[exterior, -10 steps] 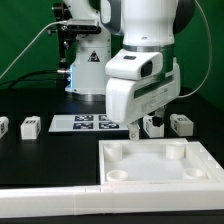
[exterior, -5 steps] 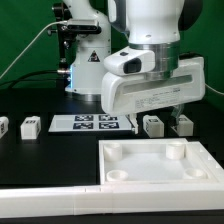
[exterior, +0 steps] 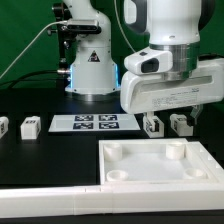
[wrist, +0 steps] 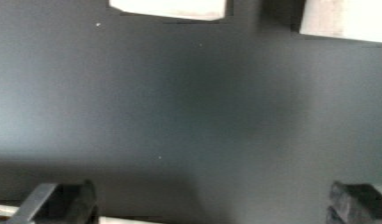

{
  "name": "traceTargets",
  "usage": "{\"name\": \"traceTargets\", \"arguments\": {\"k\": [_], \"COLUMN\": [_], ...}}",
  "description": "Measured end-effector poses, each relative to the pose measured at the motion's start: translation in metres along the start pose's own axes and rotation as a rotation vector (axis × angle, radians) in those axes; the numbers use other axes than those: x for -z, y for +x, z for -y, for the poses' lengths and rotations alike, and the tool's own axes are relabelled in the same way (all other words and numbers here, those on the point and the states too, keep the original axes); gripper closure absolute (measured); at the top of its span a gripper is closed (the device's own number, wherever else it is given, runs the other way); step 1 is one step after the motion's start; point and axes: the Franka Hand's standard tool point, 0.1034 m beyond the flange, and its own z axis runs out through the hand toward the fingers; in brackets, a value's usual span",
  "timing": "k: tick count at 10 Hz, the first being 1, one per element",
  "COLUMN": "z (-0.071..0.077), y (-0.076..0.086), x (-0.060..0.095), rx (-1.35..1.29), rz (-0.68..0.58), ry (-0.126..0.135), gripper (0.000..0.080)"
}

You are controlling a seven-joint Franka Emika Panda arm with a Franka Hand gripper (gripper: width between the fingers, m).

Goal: Assemble one leg

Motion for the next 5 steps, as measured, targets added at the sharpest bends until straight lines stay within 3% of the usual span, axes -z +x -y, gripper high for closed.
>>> {"name": "traceTargets", "arguments": {"k": [3, 5], "z": [0.004, 0.035], "y": [-0.001, -0.008], "x": [-0.001, -0.003], "rx": [-0.036, -0.086], "rz": [-0.006, -0.012], "ry": [0.002, 0.006], "gripper": [0.0151, 0.0151]}}
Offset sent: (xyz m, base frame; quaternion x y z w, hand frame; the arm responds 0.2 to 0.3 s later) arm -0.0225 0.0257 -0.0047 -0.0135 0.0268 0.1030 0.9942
